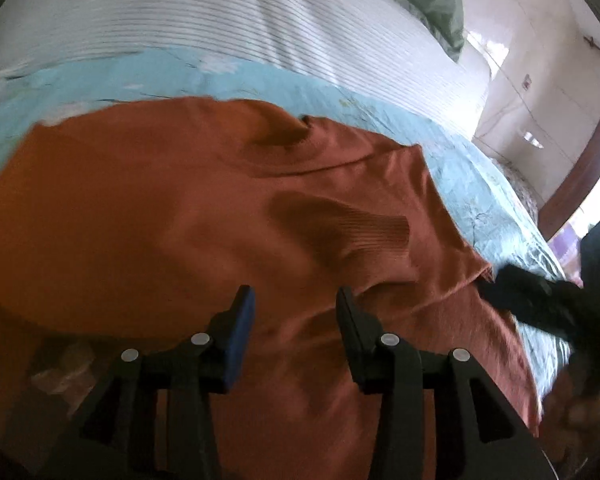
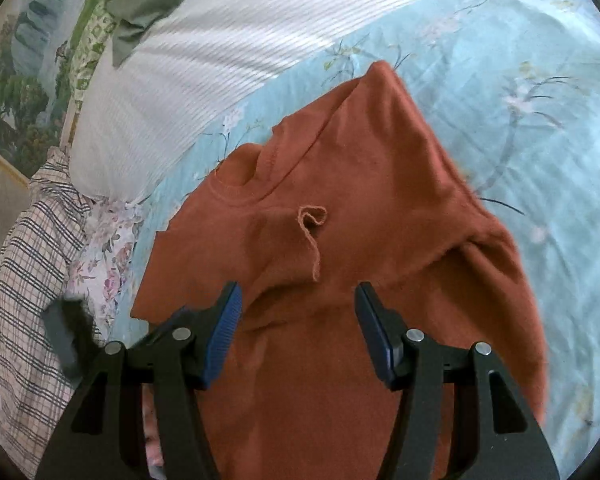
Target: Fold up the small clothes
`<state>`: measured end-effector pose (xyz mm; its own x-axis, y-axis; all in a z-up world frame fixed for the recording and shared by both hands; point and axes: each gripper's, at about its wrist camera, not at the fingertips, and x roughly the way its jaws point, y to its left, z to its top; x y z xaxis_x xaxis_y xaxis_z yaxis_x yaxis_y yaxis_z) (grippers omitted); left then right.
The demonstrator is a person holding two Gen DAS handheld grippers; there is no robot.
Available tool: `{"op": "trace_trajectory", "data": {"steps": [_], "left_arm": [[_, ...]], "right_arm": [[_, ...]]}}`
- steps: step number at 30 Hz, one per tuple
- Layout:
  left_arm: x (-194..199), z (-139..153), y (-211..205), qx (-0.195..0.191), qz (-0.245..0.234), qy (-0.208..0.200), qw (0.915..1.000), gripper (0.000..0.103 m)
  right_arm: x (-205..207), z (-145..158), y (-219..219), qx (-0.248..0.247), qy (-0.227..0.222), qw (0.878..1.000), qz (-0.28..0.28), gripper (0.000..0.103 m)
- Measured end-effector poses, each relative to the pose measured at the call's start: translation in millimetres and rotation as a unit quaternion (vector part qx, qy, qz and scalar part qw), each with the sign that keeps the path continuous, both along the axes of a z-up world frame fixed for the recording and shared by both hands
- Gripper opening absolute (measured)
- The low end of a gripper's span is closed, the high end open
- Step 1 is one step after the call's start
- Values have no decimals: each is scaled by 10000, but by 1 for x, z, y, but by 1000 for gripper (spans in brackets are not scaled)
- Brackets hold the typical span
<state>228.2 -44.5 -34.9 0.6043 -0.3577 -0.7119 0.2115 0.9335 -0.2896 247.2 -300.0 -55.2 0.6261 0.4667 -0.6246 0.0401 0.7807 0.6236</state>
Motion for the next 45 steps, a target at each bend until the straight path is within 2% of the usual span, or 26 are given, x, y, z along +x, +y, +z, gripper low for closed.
{"op": "trace_trajectory", "data": {"steps": [4, 6, 9, 10, 11, 12, 13, 14, 18, 20, 23, 25, 26, 27, 29, 30, 32, 34, 36, 38, 39, 42, 43, 45], "left_arm": [[-31, 6, 61, 288, 690, -152, 9971, 43], [-41, 5, 104, 400, 1246, -135, 9913, 43], [-41, -7, 158, 197, 1888, 103, 9818, 40], [-37, -10, 169, 106, 2001, 171, 9796, 40], [-33, -13, 176, 44, 2039, 201, 9788, 40], [-28, -15, 178, 49, 2042, 221, 9787, 40], [-21, -17, 179, 82, 2045, 237, 9786, 40], [-15, -18, 179, 116, 2049, 251, 9784, 40], [12, -26, 184, 172, 2254, 299, 9736, 32], [18, -24, 188, 126, 2345, 218, 9718, 31], [19, -28, 181, 247, 2296, 184, 9728, 31], [21, -31, 168, 590, 2140, 190, 9749, 31], [21, -29, 167, 645, 2135, 167, 9747, 28], [21, -26, 167, 682, 2173, 133, 9736, 19], [16, -21, 175, 570, 2400, 48, 9691, 19], [10, -18, 183, 363, 2544, -27, 9664, 20], [4, -16, 189, 123, 2694, -119, 9629, 20], [-1, -17, 188, 162, 2781, -175, 9603, 20], [-1, -21, 186, 244, 2823, -78, 9590, 19], [0, -26, 188, 151, 2826, 54, 9591, 20], [0, -27, 190, 94, 2814, 103, 9595, 20], [1, -28, 191, 71, 2781, 122, 9605, 20], [1, -29, 190, 97, 2773, 126, 9607, 20], [2, -30, 188, 172, 2779, 143, 9603, 20]], "right_arm": [[29, -10, 12, -209, 168, 9996, 5, 60], [44, -16, 17, -192, 256, 9995, 49, 60], [62, -22, 29, -495, 292, 9983, 118, 59], [67, -22, 33, -602, 271, 9978, 112, 50], [71, -21, 36, -657, 259, 9974, 119, 24], [75, -20, 38, -585, 278, 9978, 171, 13], [78, -17, 39, -473, 260, 9984, 196, 7], [78, -11, 38, -436, 174, 9987, 184, 6], [55, 36, 20, -199, -662, 9976, 30, 5], [42, 49, 3, -315, -867, 9955, -219, 5], [40, 33, -21, -641, -570, 9952, -463, 5], [43, 9, -31, -575, -191, 9968, -518, 5], [43, 0, -33, -590, -74, 9968, -536, 5], [42, -5, -33, -626, -16, 9966, -528, 5], [38, -5, -31, -594, -71, 9969, -505, 5], [37, -2, -29, -608, -144, 9968, -496, 5], [32, 10, -25, -651, -456, 9957, -466, 5], [30, 15, -19, -829, -592, 9939, -426, 5], [33, 10, -16, -1178, -418, 9913, -418, 5], [41, -3, -17, -1590, 82, 9862, -458, 5], [40, -7, -21, -1759, 288, 9818, -650, 5], [22, 8, -29, -1717, 6, 9787, -1120, 5], [18, 16, -25, -1672, -189, 9798, -1083, 6], [21, 24, -7, -1441, -445, 9868, -587, 6]]}}
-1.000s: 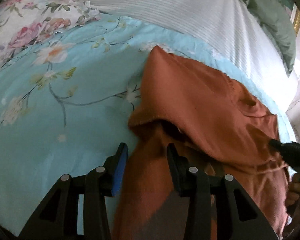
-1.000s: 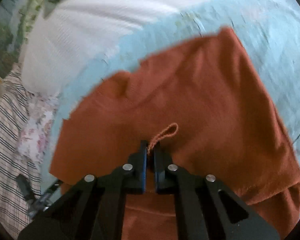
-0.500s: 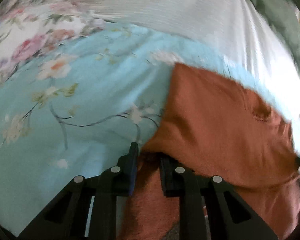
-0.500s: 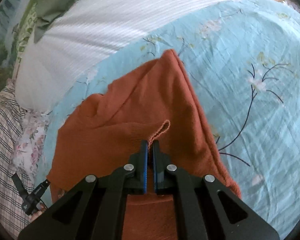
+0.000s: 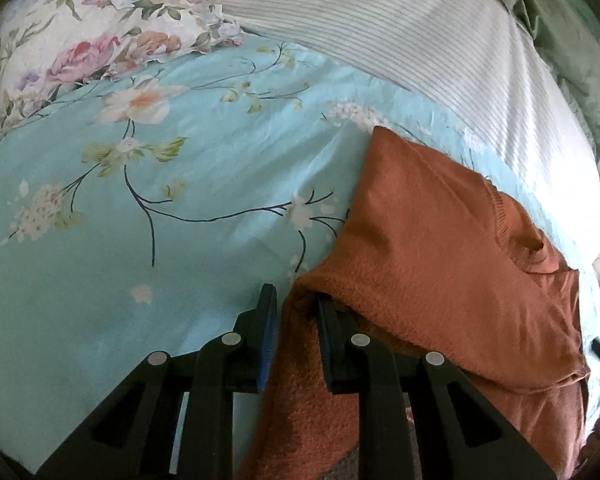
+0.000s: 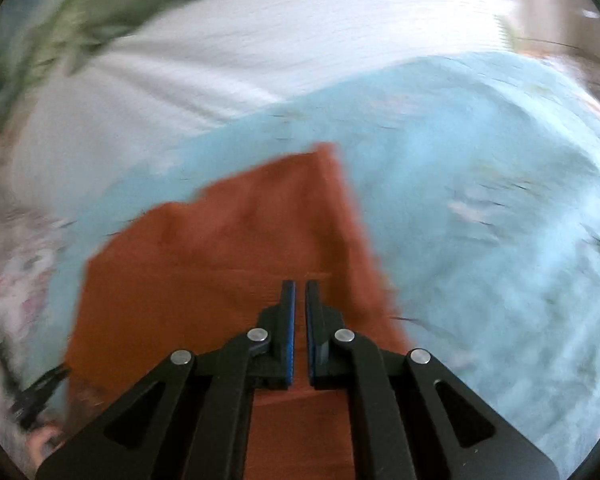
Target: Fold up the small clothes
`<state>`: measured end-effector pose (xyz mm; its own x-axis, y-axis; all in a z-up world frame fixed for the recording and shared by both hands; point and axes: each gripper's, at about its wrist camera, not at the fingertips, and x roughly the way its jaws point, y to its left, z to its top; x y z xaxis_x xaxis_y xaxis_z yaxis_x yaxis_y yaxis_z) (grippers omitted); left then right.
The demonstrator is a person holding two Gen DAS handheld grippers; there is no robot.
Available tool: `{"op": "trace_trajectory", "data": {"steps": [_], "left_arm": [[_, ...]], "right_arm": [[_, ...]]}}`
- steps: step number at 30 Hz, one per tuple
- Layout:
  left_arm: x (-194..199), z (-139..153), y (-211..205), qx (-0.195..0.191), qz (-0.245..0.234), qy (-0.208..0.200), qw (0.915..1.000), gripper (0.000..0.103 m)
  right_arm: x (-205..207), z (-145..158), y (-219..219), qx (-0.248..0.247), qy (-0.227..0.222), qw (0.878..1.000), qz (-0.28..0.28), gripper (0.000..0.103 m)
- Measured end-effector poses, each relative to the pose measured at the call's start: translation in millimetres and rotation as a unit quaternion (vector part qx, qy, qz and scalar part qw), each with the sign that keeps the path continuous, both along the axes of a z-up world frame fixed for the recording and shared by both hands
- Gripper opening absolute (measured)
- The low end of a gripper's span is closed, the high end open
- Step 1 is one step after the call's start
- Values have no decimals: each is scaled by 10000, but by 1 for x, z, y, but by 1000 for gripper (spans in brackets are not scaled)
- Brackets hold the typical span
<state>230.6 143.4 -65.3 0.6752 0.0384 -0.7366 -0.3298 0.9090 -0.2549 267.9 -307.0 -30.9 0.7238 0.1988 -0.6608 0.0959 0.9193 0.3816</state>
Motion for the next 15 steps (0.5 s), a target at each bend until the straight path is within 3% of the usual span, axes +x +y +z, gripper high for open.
{"op": "trace_trajectory", "data": {"steps": [4, 5, 8, 10, 13, 15], "left_arm": [[0, 0, 1, 2, -2, 8, 10000, 21], [0, 0, 4, -75, 4, 0, 10000, 22], [0, 1, 7, -145, -148, 83, 9998, 23], [-2, 4, 7, -65, -282, 158, 9995, 25], [-16, 14, 9, -22, -494, 166, 9986, 26], [-31, 20, 10, -140, -717, 98, 9973, 32]], "right_arm": [[27, -20, 36, -278, 548, 9949, 800, 7], [33, -32, 33, -461, 870, 9930, 648, 6], [19, -36, 4, -12, 822, 9962, 289, 4], [-1, -25, -13, -130, 710, 9973, -111, 14], [-34, -11, -36, 302, 433, 9986, -59, 49], [-54, -4, -45, 394, 347, 9986, 11, 55]]}}
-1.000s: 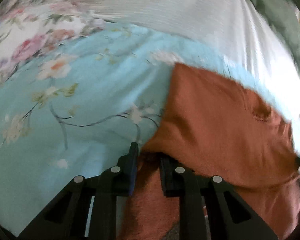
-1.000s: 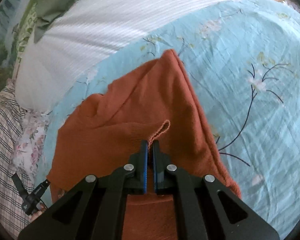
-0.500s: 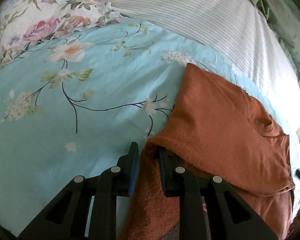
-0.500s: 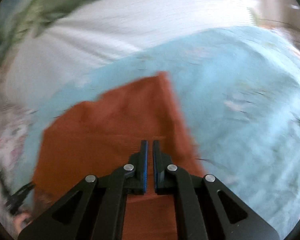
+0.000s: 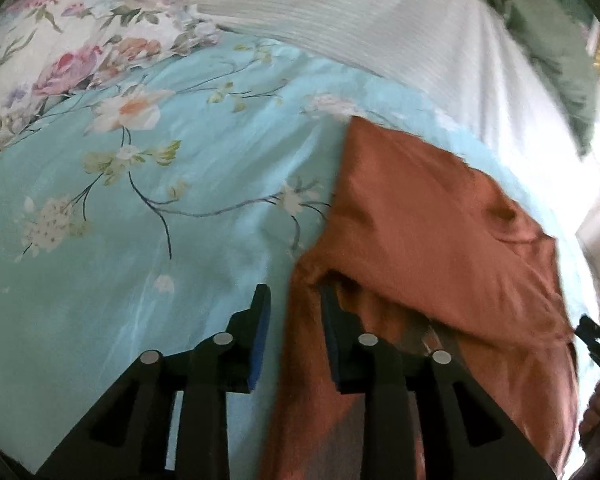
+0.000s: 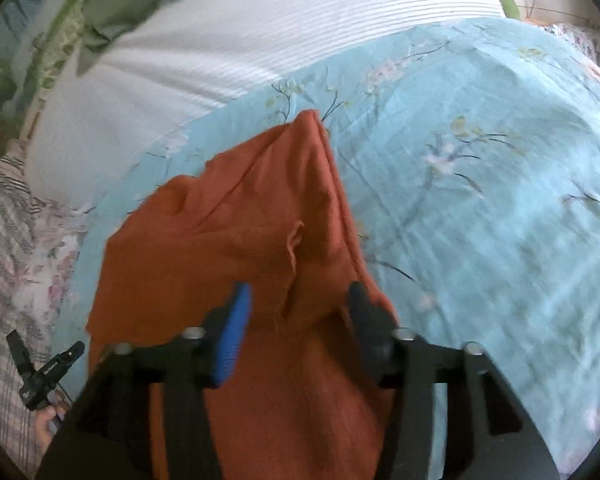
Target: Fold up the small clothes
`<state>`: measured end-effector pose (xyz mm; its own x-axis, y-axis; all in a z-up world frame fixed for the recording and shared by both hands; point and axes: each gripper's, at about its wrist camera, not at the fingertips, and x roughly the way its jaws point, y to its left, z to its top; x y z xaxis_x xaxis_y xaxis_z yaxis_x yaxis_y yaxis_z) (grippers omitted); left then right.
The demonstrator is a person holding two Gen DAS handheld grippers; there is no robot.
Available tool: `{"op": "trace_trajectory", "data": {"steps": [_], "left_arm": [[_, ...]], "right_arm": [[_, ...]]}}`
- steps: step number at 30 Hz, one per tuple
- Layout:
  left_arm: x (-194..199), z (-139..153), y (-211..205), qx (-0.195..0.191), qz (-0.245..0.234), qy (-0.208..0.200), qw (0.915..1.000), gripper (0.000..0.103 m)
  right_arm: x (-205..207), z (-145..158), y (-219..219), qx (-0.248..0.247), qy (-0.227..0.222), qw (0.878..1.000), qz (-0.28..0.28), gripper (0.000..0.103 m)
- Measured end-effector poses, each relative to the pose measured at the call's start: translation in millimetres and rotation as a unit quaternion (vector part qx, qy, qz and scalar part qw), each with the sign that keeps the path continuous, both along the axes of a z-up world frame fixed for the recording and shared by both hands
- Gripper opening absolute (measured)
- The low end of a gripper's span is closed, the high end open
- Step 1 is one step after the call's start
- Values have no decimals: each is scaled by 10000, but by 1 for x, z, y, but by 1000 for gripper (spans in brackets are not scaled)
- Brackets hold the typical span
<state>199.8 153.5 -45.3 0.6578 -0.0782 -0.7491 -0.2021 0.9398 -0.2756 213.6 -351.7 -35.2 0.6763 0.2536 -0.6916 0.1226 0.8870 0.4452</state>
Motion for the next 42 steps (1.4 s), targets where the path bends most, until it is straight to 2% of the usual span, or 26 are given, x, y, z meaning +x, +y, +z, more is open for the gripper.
{"op": "trace_trajectory", "data": {"steps": [5, 7, 12, 16, 20, 26, 29, 30, 32, 35, 38, 39, 40, 41, 42], "left_arm": [[-39, 3, -1, -177, -461, -22, 9988, 47], [-55, -1, 2, -415, -631, 33, 9971, 48], [-89, -15, 8, -1121, -1009, 247, 9882, 48], [-121, -23, 0, -1235, -1267, 317, 9837, 49], [-163, -25, -8, -1281, -1469, 222, 9806, 51], [-216, -33, -19, -1402, -1719, 201, 9749, 52], [-228, -41, -18, -1670, -1887, 382, 9670, 50], [-231, -47, -20, -1786, -1963, 514, 9628, 47], [-233, -56, -21, -1726, -1994, 626, 9626, 40], [-231, -57, -21, -1796, -2004, 557, 9615, 39], [-225, -57, -18, -1909, -1964, 547, 9602, 33], [-224, -56, -19, -1860, -1989, 528, 9608, 27], [-221, -55, -19, -1821, -2004, 525, 9612, 16], [-221, -56, -20, -1766, -2041, 522, 9615, 9], [-223, -55, -20, -1739, -2075, 508, 9613, 5]], "right_arm": [[-32, -13, -16, 304, 165, 9993, 170, 55], [-41, -23, -23, 268, 312, 9990, 148, 55], [-72, -35, -19, 937, 280, 9925, 730, 55], [-107, -39, -4, 1168, 277, 9837, 1340, 55], [-151, -45, 8, 1492, 115, 9724, 1790, 55], [-188, -59, 17, 2005, -149, 9570, 2093, 56], [-195, -69, 17, 2273, -181, 9475, 2240, 56], [-196, -73, 18, 2305, -156, 9454, 2300, 56], [-200, -78, 17, 2314, -116, 9436, 2366, 56], [-207, -83, 14, 2301, -156, 9434, 2384, 56], [-209, -83, 14, 2297, -177, 9431, 2396, 55], [-209, -83, 13, 2254, -180, 9438, 2410, 53], [-209, -83, 13, 2177, -175, 9455, 2415, 46], [-210, -83, 13, 2072, -154, 9480, 2410, 30], [-211, -82, 13, 2011, -149, 9494, 2409, 22]]}}
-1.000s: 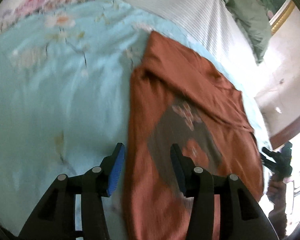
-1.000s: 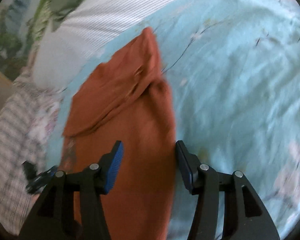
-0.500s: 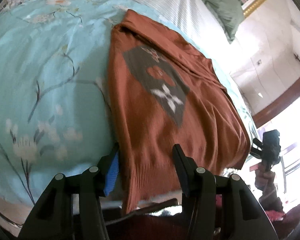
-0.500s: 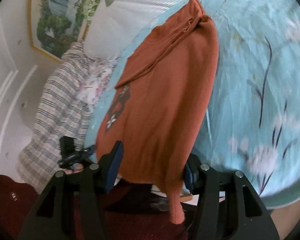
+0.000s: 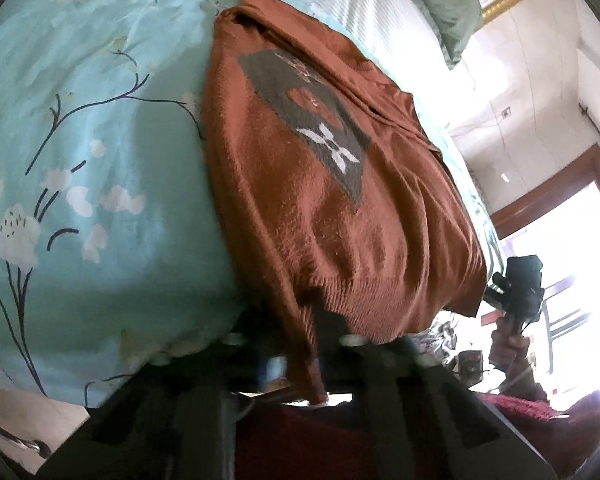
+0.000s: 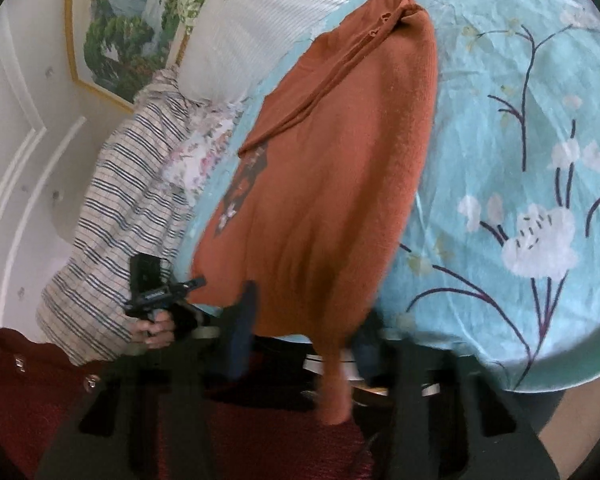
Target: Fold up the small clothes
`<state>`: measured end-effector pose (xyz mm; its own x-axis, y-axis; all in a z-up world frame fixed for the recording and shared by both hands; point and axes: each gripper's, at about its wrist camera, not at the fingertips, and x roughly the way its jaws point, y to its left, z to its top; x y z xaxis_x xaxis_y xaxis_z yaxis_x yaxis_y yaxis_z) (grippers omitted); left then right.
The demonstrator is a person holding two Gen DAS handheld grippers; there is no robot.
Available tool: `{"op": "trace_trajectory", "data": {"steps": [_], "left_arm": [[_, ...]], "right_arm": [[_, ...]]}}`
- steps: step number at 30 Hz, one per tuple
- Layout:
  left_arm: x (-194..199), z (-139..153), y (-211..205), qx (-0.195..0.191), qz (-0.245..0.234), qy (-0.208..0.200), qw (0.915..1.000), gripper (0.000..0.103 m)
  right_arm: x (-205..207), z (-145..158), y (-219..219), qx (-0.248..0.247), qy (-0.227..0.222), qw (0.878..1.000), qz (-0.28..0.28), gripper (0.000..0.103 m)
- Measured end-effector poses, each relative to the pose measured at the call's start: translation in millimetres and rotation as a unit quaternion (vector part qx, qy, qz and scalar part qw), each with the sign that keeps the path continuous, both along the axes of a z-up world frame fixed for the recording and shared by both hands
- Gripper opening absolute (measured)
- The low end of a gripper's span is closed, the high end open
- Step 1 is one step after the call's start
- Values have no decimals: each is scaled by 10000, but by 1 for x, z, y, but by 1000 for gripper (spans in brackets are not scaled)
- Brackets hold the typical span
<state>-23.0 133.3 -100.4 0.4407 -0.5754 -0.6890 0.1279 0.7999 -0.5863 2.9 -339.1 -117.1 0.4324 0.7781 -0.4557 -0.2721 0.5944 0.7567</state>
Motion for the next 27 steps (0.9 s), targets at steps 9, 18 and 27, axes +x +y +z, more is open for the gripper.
{"op": "trace_trajectory", "data": {"steps": [9, 18, 27], "left_arm": [[-7, 54, 7, -537, 217, -1033, 9930, 5], [38, 117, 15, -892, 681, -1986, 9736, 5], [137, 144, 11, -621, 1219, -2281, 9640, 4]], "right_arm": [[1, 40, -20, 910, -710, 9932, -143, 9], [51, 94, -16, 878, -1315, 9866, -411, 9], [151, 130, -27, 248, -1482, 9835, -1005, 9]]}}
